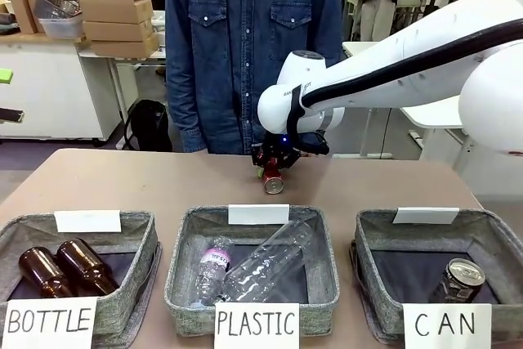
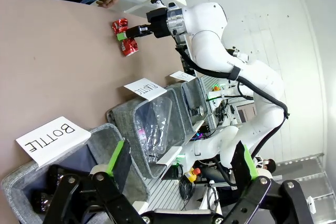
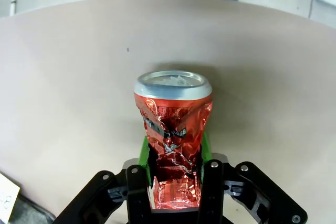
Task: Sort the can waste into the basket.
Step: Pick up the can waste from the table and place it in the right Fabric basket.
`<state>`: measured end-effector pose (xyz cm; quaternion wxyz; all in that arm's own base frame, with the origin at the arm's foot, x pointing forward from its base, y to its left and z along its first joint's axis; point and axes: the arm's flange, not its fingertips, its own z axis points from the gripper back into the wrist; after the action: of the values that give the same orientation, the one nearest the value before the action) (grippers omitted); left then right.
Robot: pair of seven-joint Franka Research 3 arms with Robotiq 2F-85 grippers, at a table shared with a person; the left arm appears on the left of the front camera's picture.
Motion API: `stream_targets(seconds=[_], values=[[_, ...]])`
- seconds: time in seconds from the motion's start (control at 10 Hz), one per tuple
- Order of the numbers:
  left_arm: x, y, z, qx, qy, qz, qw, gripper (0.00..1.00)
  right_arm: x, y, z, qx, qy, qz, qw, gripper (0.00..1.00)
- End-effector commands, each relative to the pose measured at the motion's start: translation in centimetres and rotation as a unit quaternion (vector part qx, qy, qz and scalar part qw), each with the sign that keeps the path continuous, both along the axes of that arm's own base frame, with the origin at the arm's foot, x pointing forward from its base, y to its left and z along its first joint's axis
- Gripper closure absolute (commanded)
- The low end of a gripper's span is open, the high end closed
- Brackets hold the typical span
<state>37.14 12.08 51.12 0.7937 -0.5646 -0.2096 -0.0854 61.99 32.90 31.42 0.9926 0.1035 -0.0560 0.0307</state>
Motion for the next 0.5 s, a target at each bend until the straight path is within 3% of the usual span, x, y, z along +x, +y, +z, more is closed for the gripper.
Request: stream_targets(seconds=[0.0, 0.1, 0.2, 0.3, 0.4], values=[[-0.2, 0.1, 0.2, 0.000, -0.008, -0.007, 1.000, 0.00, -3.7, -2.1, 4.6, 0.015, 0.083, 0.059, 0.995, 1.00], [-0.2, 0.1, 0.2, 0.000, -0.008, -0.007, 1.000, 0.00, -6.7, -3.8, 8.1, -0.004, 0.089, 0.096, 0.991, 1.00], [-0.2, 0.1, 0.2, 0.000, -0.008, -0.007, 1.000, 0.00, -9.6, -5.9, 11.7, -0.020, 0.048, 0.111, 0.992, 1.00], [-0.2, 0.1, 0.2, 0.000, -0.008, -0.007, 1.000, 0.00, -12.5, -7.8, 14.5, -0.013, 0.045, 0.157, 0.986, 1.00], [-0.2, 0.1, 0.2, 0.000, -0.008, -0.007, 1.000, 0.00, -15.6, -9.6, 16.6, 0.017, 0.088, 0.225, 0.970, 1.00]])
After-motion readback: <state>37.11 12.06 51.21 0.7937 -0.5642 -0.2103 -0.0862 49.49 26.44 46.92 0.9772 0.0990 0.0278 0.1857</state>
